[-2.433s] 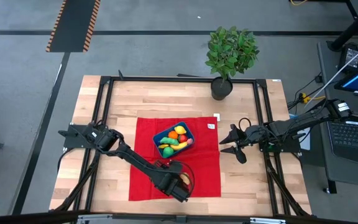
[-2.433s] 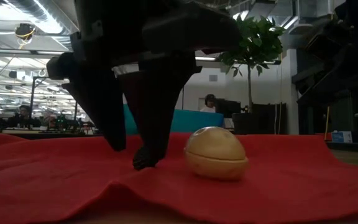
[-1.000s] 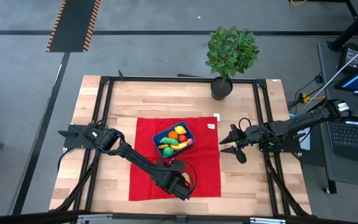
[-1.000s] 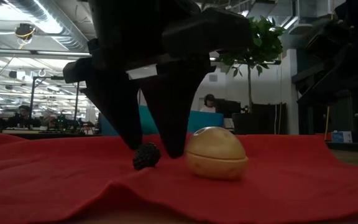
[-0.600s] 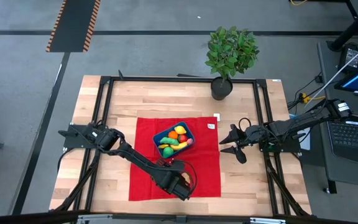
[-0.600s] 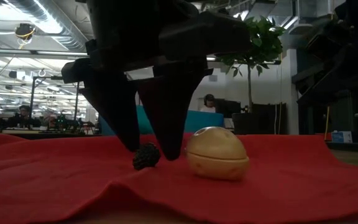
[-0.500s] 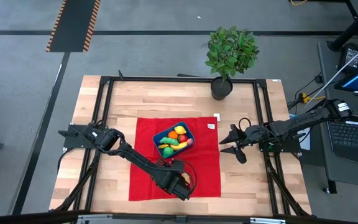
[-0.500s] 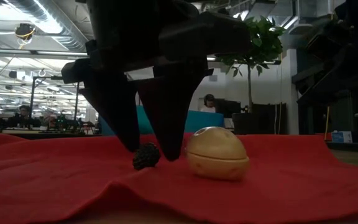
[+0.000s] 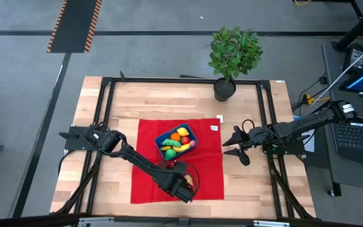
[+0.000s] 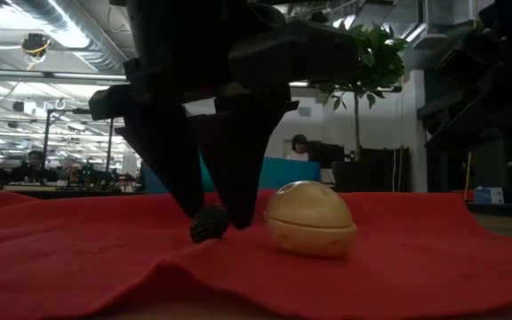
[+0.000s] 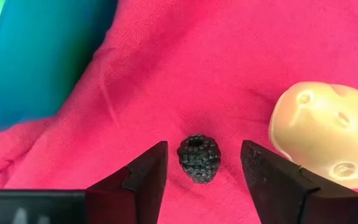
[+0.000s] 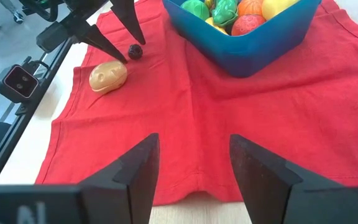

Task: Pick and placing Produce into tupperware
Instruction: Put the blackberry into the blue bin

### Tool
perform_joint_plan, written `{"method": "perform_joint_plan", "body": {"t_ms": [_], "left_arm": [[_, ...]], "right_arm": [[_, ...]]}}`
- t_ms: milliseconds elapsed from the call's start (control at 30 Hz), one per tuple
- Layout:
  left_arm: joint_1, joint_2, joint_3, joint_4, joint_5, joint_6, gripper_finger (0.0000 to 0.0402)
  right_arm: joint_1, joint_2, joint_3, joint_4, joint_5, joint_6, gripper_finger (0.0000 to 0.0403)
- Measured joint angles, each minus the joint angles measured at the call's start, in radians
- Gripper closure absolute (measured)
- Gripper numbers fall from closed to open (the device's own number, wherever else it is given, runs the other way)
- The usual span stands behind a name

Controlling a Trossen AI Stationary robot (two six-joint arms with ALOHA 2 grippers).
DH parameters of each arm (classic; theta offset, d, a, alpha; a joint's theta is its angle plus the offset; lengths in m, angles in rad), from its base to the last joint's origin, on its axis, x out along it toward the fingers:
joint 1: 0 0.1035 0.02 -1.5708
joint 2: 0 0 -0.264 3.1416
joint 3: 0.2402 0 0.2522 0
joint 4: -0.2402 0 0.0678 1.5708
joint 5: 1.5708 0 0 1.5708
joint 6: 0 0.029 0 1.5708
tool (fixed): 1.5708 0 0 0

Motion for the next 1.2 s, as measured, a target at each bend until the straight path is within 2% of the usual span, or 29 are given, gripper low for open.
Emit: {"method": "perform_joint_plan", "body": {"t_ms": [467, 1200], "left_arm": [[0.0, 0.0, -0.04, 0.015, 0.044, -0.003, 0.025], [0.013, -0.004, -0.055, 0.063, 0.047, 0.049, 0.0268]], "right_arm": [[0.0, 0.0, 0.0, 0.0, 0.0, 0.0, 0.0207], [0.0, 0.0, 0.0, 0.0, 0.0, -0.002, 0.0207]]}}
